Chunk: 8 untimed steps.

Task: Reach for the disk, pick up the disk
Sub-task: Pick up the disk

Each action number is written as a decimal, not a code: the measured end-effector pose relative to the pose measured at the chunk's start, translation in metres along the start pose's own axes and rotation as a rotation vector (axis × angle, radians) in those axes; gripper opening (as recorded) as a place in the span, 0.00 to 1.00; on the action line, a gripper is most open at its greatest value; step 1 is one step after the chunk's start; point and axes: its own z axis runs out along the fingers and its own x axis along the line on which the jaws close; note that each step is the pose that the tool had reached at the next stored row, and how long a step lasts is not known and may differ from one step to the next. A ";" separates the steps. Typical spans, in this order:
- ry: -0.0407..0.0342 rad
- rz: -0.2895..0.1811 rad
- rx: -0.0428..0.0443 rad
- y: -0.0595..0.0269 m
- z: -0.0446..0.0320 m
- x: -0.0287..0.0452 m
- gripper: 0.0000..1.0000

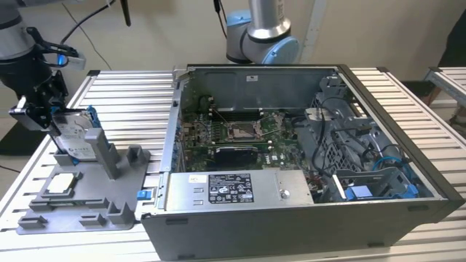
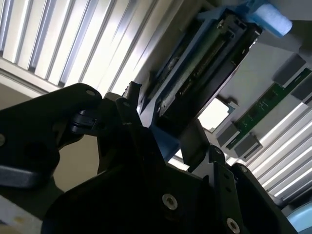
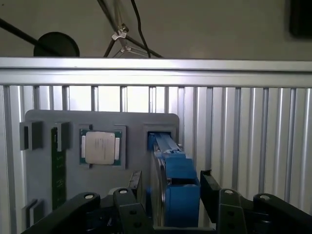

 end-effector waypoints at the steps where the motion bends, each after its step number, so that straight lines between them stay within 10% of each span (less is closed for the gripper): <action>1: -0.0001 -0.001 0.0005 -0.0001 0.0015 0.0000 1.00; 8: -0.0051 -0.004 0.0010 -0.0014 0.0122 0.0004 1.00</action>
